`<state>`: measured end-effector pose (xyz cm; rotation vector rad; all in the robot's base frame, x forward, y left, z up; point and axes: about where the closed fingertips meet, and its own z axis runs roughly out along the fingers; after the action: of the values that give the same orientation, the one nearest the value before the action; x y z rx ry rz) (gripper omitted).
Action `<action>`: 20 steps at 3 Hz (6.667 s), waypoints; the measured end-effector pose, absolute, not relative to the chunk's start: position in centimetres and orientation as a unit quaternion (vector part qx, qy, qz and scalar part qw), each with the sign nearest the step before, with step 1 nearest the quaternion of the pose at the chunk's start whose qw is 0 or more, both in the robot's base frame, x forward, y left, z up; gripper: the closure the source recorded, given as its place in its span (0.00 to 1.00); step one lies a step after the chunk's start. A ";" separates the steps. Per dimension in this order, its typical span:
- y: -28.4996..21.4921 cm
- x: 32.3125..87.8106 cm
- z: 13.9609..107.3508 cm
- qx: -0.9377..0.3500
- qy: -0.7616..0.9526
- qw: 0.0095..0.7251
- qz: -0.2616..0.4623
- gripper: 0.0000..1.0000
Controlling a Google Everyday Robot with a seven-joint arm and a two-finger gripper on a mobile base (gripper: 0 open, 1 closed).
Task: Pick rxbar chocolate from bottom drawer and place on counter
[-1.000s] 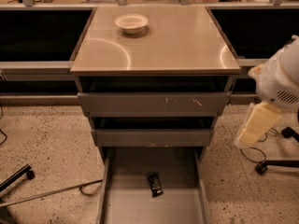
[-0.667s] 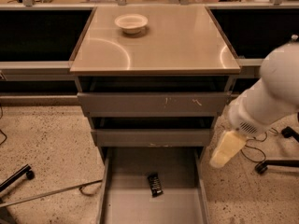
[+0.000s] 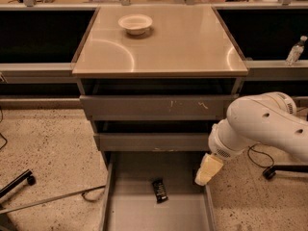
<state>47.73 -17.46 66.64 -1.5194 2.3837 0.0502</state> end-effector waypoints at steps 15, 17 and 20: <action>1.8 57.7 20.2 -0.287 0.901 0.238 0.222 0.00; 1.8 60.1 16.1 -0.280 0.904 0.238 0.216 0.00; -1.4 60.1 11.5 -0.252 0.920 0.219 0.205 0.00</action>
Offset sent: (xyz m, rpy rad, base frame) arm -0.0476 0.0188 -0.1212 0.2667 0.0204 -0.1932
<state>60.14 -1.38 11.45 -0.6972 2.5467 0.5666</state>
